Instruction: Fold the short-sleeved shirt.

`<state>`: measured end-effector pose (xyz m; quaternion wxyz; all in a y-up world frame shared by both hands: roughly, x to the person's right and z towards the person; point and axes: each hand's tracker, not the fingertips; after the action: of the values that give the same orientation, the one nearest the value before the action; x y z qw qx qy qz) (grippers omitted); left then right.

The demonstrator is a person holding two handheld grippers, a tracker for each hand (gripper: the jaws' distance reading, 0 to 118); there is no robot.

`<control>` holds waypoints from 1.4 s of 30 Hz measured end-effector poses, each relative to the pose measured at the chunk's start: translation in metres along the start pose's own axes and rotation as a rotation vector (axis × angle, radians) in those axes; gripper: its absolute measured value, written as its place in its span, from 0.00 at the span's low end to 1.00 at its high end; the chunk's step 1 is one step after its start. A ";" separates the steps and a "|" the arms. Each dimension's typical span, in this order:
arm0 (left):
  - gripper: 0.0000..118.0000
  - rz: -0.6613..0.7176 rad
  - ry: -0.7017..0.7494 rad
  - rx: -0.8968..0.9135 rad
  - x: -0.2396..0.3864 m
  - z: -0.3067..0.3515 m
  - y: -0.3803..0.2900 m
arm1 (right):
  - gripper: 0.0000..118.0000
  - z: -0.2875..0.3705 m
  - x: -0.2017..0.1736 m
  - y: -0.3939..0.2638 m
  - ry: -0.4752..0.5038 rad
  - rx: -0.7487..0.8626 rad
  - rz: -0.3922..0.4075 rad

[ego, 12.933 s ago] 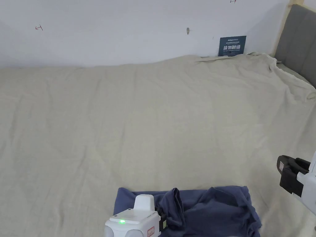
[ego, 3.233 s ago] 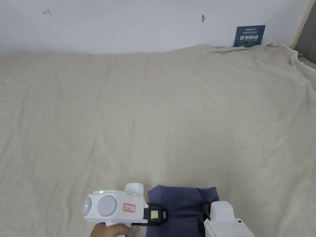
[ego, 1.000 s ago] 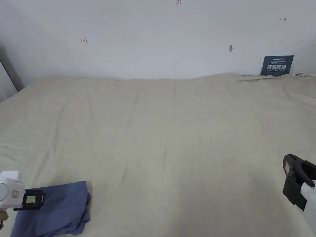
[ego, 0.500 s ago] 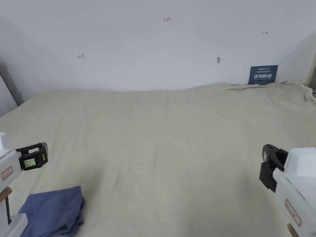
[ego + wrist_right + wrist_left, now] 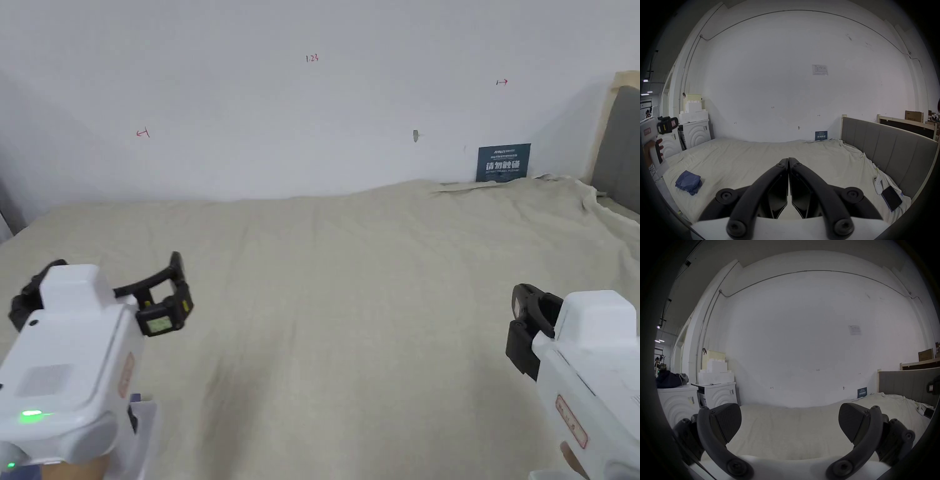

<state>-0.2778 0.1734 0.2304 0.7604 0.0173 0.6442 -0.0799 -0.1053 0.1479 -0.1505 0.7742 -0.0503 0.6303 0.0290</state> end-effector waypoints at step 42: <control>0.00 0.040 -0.078 -0.081 0.096 0.042 -0.056 | 0.00 0.013 -0.006 -0.011 -0.056 0.023 0.026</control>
<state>-0.2295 0.1028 0.1479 0.7865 -0.0037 0.6163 -0.0389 -0.0928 0.1386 -0.1418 0.7915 -0.0321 0.6094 0.0333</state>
